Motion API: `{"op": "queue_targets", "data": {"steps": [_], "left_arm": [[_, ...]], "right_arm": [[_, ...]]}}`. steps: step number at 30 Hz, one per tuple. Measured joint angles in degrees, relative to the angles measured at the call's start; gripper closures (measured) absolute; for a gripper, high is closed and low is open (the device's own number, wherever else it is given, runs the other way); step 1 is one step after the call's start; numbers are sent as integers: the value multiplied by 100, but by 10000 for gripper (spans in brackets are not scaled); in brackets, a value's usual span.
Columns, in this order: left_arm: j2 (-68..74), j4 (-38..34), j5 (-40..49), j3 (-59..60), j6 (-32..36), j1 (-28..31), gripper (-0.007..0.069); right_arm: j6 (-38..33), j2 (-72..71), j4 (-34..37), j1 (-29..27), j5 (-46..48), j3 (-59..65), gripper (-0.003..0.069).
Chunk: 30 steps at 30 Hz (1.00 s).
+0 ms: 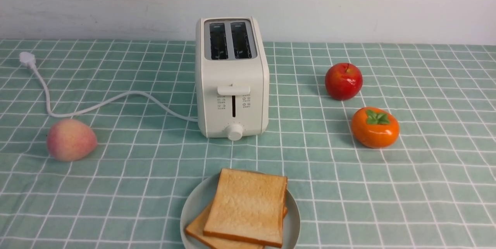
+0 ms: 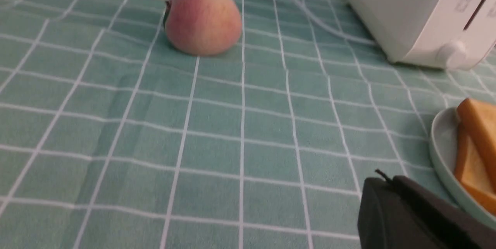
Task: Take toasted bread from bread machine on blue coffee table place on plate.
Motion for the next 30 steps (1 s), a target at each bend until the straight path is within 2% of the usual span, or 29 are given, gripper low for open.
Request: {"op": "queue_targets", "data": {"steps": [30], "left_arm": [[0, 7, 106, 25, -1, 0, 612]], "right_arm": [[0, 0, -18, 0, 0, 0, 577]]}}
